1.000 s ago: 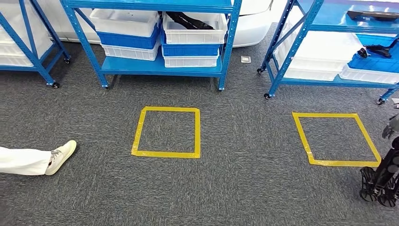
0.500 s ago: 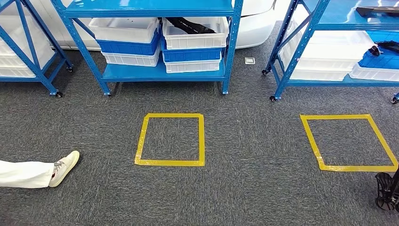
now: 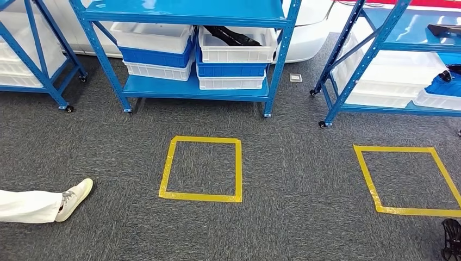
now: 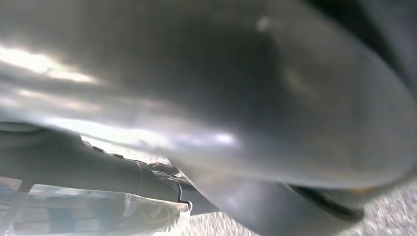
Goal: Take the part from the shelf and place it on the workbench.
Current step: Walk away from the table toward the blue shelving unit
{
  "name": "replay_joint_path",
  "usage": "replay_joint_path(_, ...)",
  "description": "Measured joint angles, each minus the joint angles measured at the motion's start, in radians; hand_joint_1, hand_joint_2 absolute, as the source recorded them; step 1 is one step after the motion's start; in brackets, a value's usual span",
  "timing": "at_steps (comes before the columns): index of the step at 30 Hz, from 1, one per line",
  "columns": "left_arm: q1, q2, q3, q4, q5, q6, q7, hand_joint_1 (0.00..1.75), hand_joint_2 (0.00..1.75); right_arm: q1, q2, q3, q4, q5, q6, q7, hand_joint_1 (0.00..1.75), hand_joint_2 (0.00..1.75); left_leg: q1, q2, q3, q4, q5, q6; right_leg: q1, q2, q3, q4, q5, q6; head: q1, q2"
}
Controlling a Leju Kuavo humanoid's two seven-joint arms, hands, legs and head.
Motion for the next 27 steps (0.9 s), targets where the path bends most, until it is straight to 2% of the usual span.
replay_joint_path(1,0.0,-0.001,0.0,0.0,-0.001,0.0,0.0,0.0,0.0,0.0,0.0,0.0,0.0,0.0,0.0,0.004,0.0,0.0,0.0,-0.002,0.01,0.0,-0.009,-0.003,-0.001,-0.002,0.015,-0.066,0.043,0.01,0.001,0.0)
replay_joint_path(2,0.0,-0.001,0.0,0.0,-0.002,0.0,0.001,0.0,0.0,0.001,0.0,-0.001,0.0,0.0,0.0,0.007,0.0,0.0,-0.001,-0.003,0.022,0.001,-0.02,-0.008,-0.001,-0.005,0.026,-0.128,0.083,0.013,0.0,0.0)
replay_joint_path(3,0.001,-0.001,-0.001,0.001,-0.003,-0.001,0.001,0.0,0.0,0.002,0.001,-0.002,0.001,-0.001,0.0,0.011,0.0,0.0,-0.002,-0.003,0.03,0.0,-0.029,-0.014,0.0,-0.01,0.035,-0.173,0.11,0.008,0.0,0.0)
replay_joint_path(4,0.001,-0.001,-0.001,0.001,-0.004,-0.001,0.002,0.0,0.0,0.001,0.002,-0.004,0.0,-0.001,0.0,0.013,0.0,0.0,-0.004,-0.003,0.036,-0.001,-0.037,-0.021,0.003,-0.014,0.042,-0.197,0.125,-0.004,0.0,0.0)
replay_joint_path(6,0.001,-0.001,-0.002,0.002,-0.006,0.002,0.003,0.0,0.0,0.001,0.004,-0.006,0.0,-0.001,0.0,0.015,0.0,0.0,-0.006,-0.001,0.049,0.004,-0.042,-0.035,0.004,-0.014,0.056,-0.208,0.13,-0.031,-0.001,0.0)
replay_joint_path(8,-0.001,-0.002,-0.003,0.002,-0.006,0.007,0.004,0.0,0.0,0.0,0.007,-0.007,-0.001,0.0,-0.001,0.017,0.0,0.0,-0.005,0.002,0.052,0.031,-0.053,-0.045,-0.001,-0.01,0.077,-0.216,0.135,-0.045,-0.002,0.0)
replay_joint_path(9,-0.003,-0.002,-0.003,0.002,-0.006,0.009,0.005,0.0,0.0,0.0,0.008,-0.007,-0.001,0.001,-0.001,0.018,0.0,0.0,-0.004,0.003,0.035,0.065,-0.067,-0.05,-0.003,-0.008,0.089,-0.217,0.132,-0.05,-0.003,0.0)
replay_joint_path(10,-0.003,-0.002,-0.003,0.002,-0.006,0.01,0.004,0.0,0.0,-0.001,0.009,-0.007,-0.001,0.002,-0.001,0.019,0.0,0.0,-0.003,0.003,0.004,0.115,-0.087,-0.053,-0.003,-0.009,0.095,-0.218,0.127,-0.055,-0.004,0.0)
replay_joint_path(12,-0.004,-0.001,-0.004,0.002,-0.006,0.013,0.004,0.0,0.0,0.0,0.009,-0.007,-0.001,0.004,-0.001,0.02,0.0,0.0,-0.003,0.003,-0.079,0.227,-0.134,-0.058,-0.001,-0.007,0.104,-0.218,0.115,-0.063,-0.004,0.0)
replay_joint_path(13,-0.003,-0.001,-0.004,0.002,-0.005,0.015,0.004,0.0,0.0,0.001,0.009,-0.007,-0.001,0.006,-0.001,0.02,0.0,0.0,-0.003,0.003,-0.113,0.256,-0.147,-0.058,0.0,-0.005,0.111,-0.218,0.107,-0.064,-0.004,0.0)
replay_joint_path(14,-0.001,0.0,-0.004,0.002,-0.004,0.018,0.003,0.0,0.0,0.002,0.009,-0.007,-0.001,0.007,-0.001,0.02,0.0,0.0,-0.004,0.003,-0.133,0.254,-0.14,-0.057,0.001,-0.003,0.121,-0.218,0.099,-0.064,-0.004,0.0)
replay_joint_path(15,0.0,0.0,-0.004,0.002,-0.003,0.02,0.002,0.0,0.0,0.002,0.009,-0.007,-0.001,0.009,0.0,0.02,0.0,0.0,-0.004,0.003,-0.137,0.221,-0.111,-0.053,0.002,-0.001,0.134,-0.218,0.089,-0.063,-0.004,0.0)
replay_joint_path(17,0.001,0.002,-0.004,0.003,-0.002,0.023,0.001,0.0,0.0,0.003,0.01,-0.007,-0.001,0.012,0.001,0.02,0.0,0.0,-0.009,0.004,-0.12,0.111,-0.012,-0.038,0.004,0.001,0.156,-0.218,0.069,-0.059,-0.004,0.0)
replay_joint_path(19,0.001,0.004,-0.004,0.004,-0.002,0.024,0.0,0.0,0.0,0.002,0.01,-0.007,0.0,0.013,0.002,0.02,0.0,0.0,-0.018,0.003,-0.107,0.045,0.038,-0.023,0.006,0.003,0.165,-0.222,0.052,-0.048,-0.004,0.0)
replay_joint_path(21,0.0,0.003,-0.005,0.004,-0.002,0.026,-0.001,0.0,0.0,0.001,0.01,-0.007,0.0,0.014,0.002,0.02,0.0,0.0,-0.022,0.0,-0.097,0.029,0.041,-0.01,0.01,0.004,0.178,-0.22,0.05,-0.033,-0.005,0.0)
replay_joint_path(23,0.001,0.002,-0.005,0.003,-0.001,0.026,-0.002,0.0,0.0,0.002,0.009,-0.008,0.0,0.014,0.001,0.02,0.0,0.0,-0.017,0.0,-0.072,0.013,0.048,0.0,0.011,0.003,0.186,-0.2,0.048,-0.021,-0.003,0.0)
replay_joint_path(24,0.001,0.001,-0.005,0.003,-0.001,0.026,-0.002,0.0,0.0,0.001,0.008,-0.008,0.0,0.015,0.001,0.02,0.0,0.0,-0.014,0.001,-0.06,0.008,0.047,0.004,0.01,0.003,0.17,-0.169,0.042,-0.018,-0.002,0.0)
replay_joint_path(25,0.001,0.0,-0.005,0.003,-0.001,0.026,-0.002,0.0,0.0,0.001,0.007,-0.008,0.0,0.015,0.001,0.02,0.0,0.0,-0.012,0.001,-0.052,0.004,0.045,0.006,0.008,0.002,0.138,-0.117,0.029,-0.017,-0.001,0.0)
replay_joint_path(27,0.0,-0.001,-0.006,0.002,-0.001,0.024,-0.004,0.0,0.0,0.0,0.006,-0.008,0.0,0.015,0.002,0.017,0.0,0.0,-0.012,0.0,-0.044,0.002,0.034,0.009,0.007,0.002,0.052,0.005,-0.011,-0.018,0.0,0.0)
